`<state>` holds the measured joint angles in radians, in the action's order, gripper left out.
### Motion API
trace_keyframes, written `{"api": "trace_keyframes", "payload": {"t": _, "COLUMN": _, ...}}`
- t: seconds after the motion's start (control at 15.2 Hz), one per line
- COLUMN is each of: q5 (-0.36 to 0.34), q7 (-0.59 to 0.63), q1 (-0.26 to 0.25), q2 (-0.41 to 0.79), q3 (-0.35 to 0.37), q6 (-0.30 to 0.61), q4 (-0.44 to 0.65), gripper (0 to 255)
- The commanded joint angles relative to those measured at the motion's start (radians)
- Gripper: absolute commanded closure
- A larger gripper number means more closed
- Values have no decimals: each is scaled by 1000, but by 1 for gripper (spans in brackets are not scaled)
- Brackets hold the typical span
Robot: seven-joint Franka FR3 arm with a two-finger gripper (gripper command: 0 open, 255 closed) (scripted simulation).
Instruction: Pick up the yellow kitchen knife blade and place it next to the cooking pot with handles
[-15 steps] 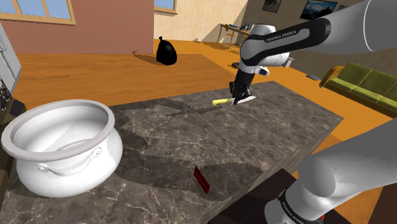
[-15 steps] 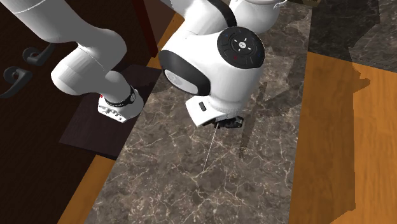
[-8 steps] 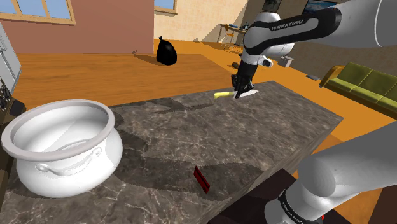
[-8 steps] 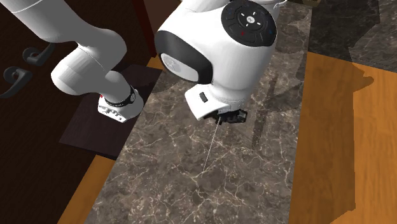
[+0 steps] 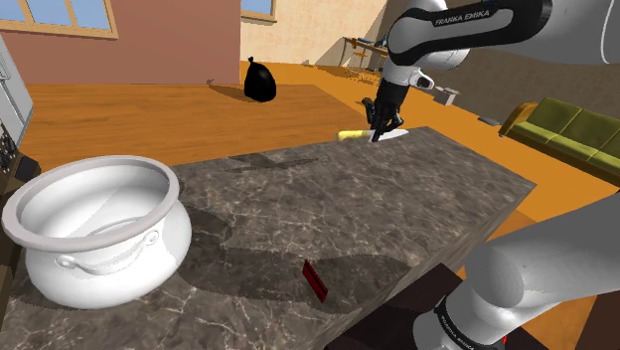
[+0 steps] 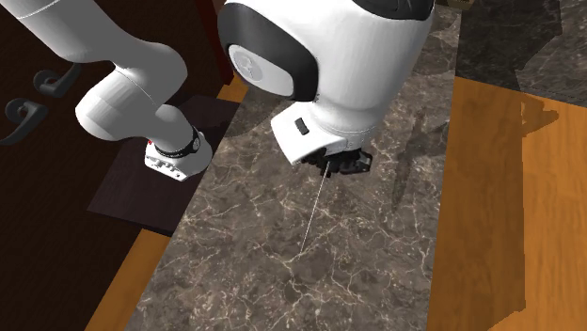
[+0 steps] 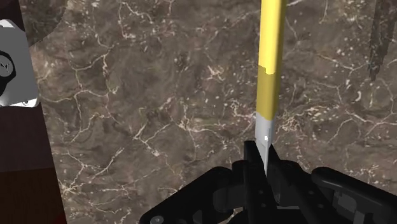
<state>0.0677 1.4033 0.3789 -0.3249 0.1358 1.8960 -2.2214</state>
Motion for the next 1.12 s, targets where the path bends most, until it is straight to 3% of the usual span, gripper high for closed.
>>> {"api": "trace_keyframes", "payload": {"t": 0.0, "q5": -1, "q7": -1, "q1": 1, "q2": -5, "q3": -2, "q6": -29, "q4": 23, "gripper": 255}}
{"api": "trace_keyframes", "payload": {"t": 0.79, "q5": -4, "q7": 3, "q1": 3, "q2": -8, "q3": -7, "q6": -183, "q4": 174, "gripper": 255}}
{"api": "trace_keyframes", "payload": {"t": 1.06, "q5": 24, "q7": 91, "q1": -34, "q2": -52, "q3": 54, "q6": -185, "q4": 138, "gripper": 255}}
